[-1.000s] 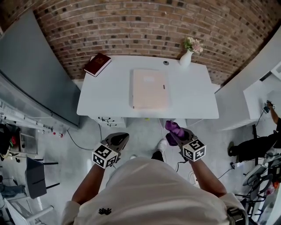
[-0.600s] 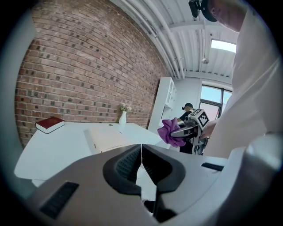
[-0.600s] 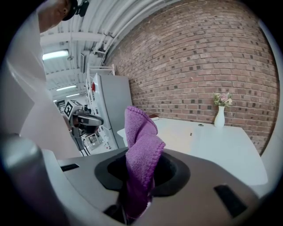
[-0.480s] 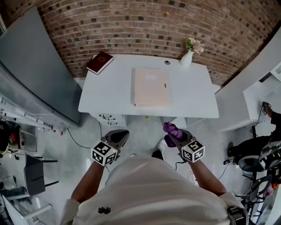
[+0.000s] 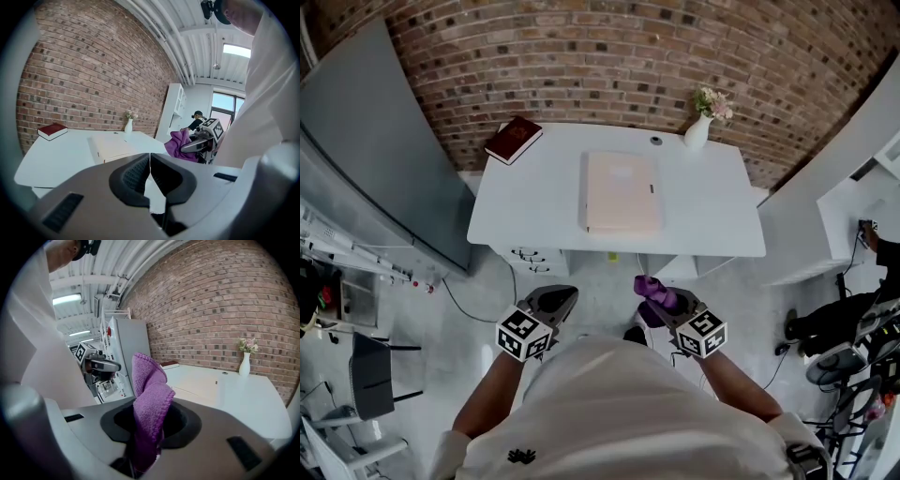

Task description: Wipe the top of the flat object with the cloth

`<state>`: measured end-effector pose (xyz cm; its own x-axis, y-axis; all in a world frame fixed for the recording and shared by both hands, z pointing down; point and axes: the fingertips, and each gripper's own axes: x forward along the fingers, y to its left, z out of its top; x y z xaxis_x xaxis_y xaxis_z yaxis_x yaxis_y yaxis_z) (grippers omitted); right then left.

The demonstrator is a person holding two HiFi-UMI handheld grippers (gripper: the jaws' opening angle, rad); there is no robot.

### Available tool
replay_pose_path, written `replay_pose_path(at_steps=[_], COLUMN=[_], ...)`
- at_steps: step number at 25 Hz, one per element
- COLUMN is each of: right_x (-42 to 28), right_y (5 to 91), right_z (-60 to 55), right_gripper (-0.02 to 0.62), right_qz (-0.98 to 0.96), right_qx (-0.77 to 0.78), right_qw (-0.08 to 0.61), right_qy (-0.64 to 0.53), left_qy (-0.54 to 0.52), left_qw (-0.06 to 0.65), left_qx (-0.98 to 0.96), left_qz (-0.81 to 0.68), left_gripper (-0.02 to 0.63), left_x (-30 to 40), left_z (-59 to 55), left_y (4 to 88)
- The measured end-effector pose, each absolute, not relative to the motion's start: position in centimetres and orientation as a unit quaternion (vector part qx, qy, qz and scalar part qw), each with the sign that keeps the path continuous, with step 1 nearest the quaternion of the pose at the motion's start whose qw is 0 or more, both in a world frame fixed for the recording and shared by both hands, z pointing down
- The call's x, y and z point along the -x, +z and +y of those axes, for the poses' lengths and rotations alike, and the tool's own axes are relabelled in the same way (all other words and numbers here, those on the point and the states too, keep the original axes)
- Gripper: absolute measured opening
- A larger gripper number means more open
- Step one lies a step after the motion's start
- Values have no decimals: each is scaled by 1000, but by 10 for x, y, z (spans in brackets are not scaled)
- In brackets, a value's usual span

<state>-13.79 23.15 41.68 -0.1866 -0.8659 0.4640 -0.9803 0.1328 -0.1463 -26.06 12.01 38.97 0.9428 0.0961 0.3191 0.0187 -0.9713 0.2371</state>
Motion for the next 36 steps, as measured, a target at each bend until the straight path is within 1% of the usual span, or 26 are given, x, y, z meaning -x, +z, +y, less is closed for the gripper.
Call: replay_pose_path(at_steps=[14, 36], right_x=[154, 166], right_y=[421, 434], right_z=[242, 239], right_gripper=[126, 126], right_qz=[-744, -751], right_qx=[-618, -607], right_qw=[142, 153], right_qy=[209, 212], left_qy=[178, 172], left_qw=[107, 122], left_qx=[-977, -977], left_qz=[42, 18], left_gripper=[25, 25], left_x=[266, 281], left_z=[131, 120], left_y=[396, 408])
